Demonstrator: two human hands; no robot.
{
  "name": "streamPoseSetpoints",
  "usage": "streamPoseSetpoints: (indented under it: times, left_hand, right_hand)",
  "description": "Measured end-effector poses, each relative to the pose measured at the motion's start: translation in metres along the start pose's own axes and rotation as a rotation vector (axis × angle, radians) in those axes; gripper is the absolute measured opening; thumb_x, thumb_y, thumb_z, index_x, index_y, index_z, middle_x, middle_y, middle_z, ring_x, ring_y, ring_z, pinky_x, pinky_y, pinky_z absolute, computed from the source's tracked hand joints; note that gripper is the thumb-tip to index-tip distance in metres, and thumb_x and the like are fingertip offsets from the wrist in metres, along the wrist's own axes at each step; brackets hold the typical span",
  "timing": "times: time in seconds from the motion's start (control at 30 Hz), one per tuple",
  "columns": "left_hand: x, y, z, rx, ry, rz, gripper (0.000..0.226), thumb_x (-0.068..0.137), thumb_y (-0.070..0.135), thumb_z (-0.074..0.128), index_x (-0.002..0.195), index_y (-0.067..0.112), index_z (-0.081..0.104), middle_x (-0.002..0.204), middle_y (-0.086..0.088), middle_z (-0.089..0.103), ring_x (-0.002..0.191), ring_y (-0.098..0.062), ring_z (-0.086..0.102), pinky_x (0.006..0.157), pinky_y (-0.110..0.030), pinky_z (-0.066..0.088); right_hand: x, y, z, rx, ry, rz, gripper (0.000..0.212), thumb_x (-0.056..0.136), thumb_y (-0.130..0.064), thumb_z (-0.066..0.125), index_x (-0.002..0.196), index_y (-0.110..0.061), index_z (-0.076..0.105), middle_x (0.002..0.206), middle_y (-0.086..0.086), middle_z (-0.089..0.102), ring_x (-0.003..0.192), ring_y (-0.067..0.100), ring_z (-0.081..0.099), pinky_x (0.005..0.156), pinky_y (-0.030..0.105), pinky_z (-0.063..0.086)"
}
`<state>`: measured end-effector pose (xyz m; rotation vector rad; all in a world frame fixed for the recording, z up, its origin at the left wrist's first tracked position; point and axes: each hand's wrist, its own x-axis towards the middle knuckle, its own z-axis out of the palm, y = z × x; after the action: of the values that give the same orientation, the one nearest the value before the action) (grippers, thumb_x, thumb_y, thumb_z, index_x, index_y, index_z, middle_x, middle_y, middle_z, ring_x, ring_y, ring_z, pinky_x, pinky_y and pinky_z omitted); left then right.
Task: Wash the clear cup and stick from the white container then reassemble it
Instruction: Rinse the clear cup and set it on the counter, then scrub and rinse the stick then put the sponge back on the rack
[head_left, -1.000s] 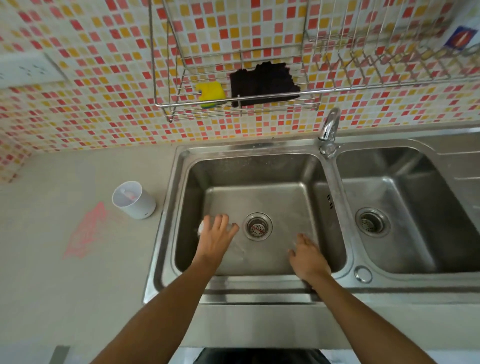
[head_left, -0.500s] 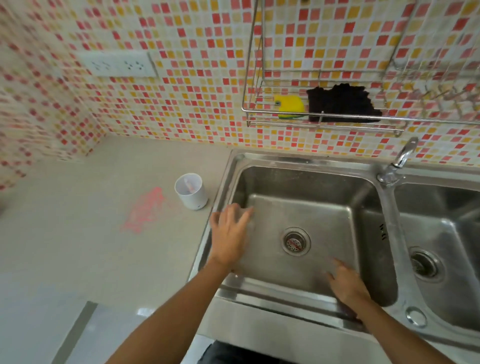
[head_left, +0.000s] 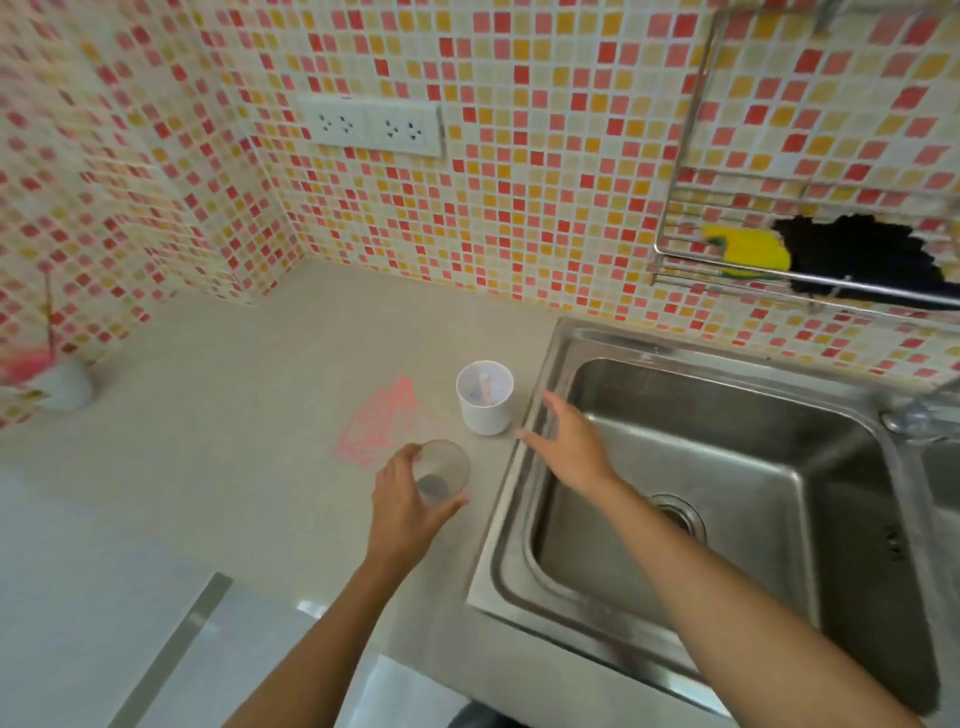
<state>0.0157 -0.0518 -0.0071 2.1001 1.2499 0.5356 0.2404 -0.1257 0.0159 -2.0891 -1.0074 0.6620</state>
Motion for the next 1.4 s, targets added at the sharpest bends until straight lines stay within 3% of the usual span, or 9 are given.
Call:
streamPoseSetpoints:
  times: [0.17,0.33,0.47,0.53,0.63,0.77,1.0,1.27,1.4]
  left_hand:
    - [0.003,-0.019,-0.006,0.000,-0.064,-0.011,0.098,0.064,0.049,0.083,0.138,0.010,0.033,0.133,-0.007,0.050,0.120,-0.027,0.049,0.099,-0.044,0.044]
    - [0.014,-0.018,-0.025,-0.068,-0.051,0.001,0.096,0.074,0.068,0.060,0.146,0.015,0.024,0.142,-0.003,0.043,0.130,-0.020,0.041,0.109,-0.045,0.035]
    - [0.060,-0.003,-0.032,-0.006,0.049,0.199,0.045,0.095,0.039,0.048,0.133,0.014,0.049,0.132,-0.004,0.054,0.124,-0.024,0.046,0.106,-0.032,0.033]
    - [0.089,0.011,-0.027,0.075,0.030,0.331,0.030,0.097,0.019,0.048,0.125,0.014,0.058,0.124,-0.006,0.060,0.117,-0.027,0.050,0.102,-0.035,0.038]
    - [0.122,0.030,-0.016,0.169,-0.077,0.474,0.031,0.095,0.011,0.052,0.124,0.014,0.061,0.118,-0.007,0.063,0.106,-0.028,0.053,0.095,-0.034,0.040]
    - [0.151,0.045,-0.006,0.292,-0.244,0.576,0.040,0.092,0.028,0.040,0.123,0.020,0.063,0.111,-0.007,0.066,0.097,-0.030,0.057,0.086,-0.042,0.047]
    - [0.167,0.046,0.004,0.241,-0.281,0.696,0.030,0.091,0.024,0.046,0.101,0.012,0.072,0.092,-0.007,0.072,0.082,-0.029,0.063,0.078,-0.042,0.049]
    - [0.163,0.050,-0.006,0.174,-0.131,0.707,0.030,0.089,0.023,0.045,0.091,0.010,0.072,0.087,-0.007,0.073,0.077,-0.029,0.065,0.074,-0.034,0.050]
    - [0.173,0.069,-0.024,0.125,-0.047,0.659,0.022,0.091,0.024,0.055,0.097,0.012,0.072,0.093,-0.004,0.073,0.083,-0.025,0.066,0.079,-0.033,0.047]
  right_hand:
    - [0.026,-0.034,0.018,0.025,-0.015,-0.071,0.074,0.075,-0.022,0.080,0.137,-0.009,0.041,0.137,0.008,0.051,0.124,0.022,0.047,0.089,0.016,0.029]
    - [0.043,-0.038,0.031,0.011,-0.063,-0.045,0.095,0.071,-0.041,0.080,0.147,-0.021,0.027,0.147,0.002,0.042,0.132,0.021,0.041,0.105,0.032,0.033]
    - [0.051,-0.037,0.033,0.055,-0.057,-0.011,0.088,0.062,-0.042,0.085,0.134,-0.031,0.035,0.129,-0.005,0.053,0.114,0.020,0.053,0.092,0.031,0.045]
    - [0.054,-0.037,0.034,0.056,-0.064,-0.012,0.083,0.059,-0.042,0.087,0.126,-0.033,0.037,0.120,-0.007,0.055,0.106,0.017,0.055,0.087,0.031,0.048]
    - [0.056,-0.037,0.036,0.074,-0.057,-0.011,0.079,0.060,-0.037,0.088,0.121,-0.033,0.038,0.115,-0.008,0.056,0.101,0.015,0.056,0.087,0.031,0.050]
    - [0.058,-0.032,0.036,0.122,-0.063,-0.006,0.081,0.059,-0.030,0.090,0.122,-0.028,0.039,0.112,-0.009,0.058,0.101,0.012,0.058,0.088,0.031,0.050]
    - [0.060,-0.030,0.039,0.139,-0.053,0.008,0.083,0.059,-0.035,0.089,0.124,-0.033,0.037,0.121,-0.006,0.056,0.107,0.016,0.058,0.091,0.038,0.053]
    - [0.058,-0.029,0.045,0.171,-0.020,0.048,0.089,0.052,-0.041,0.089,0.123,-0.035,0.037,0.121,-0.007,0.055,0.107,0.017,0.057,0.089,0.040,0.053]
    - [0.053,-0.035,0.036,0.066,-0.048,0.053,0.110,0.060,-0.028,0.089,0.144,-0.029,0.019,0.148,-0.001,0.034,0.134,0.022,0.038,0.107,0.037,0.038]
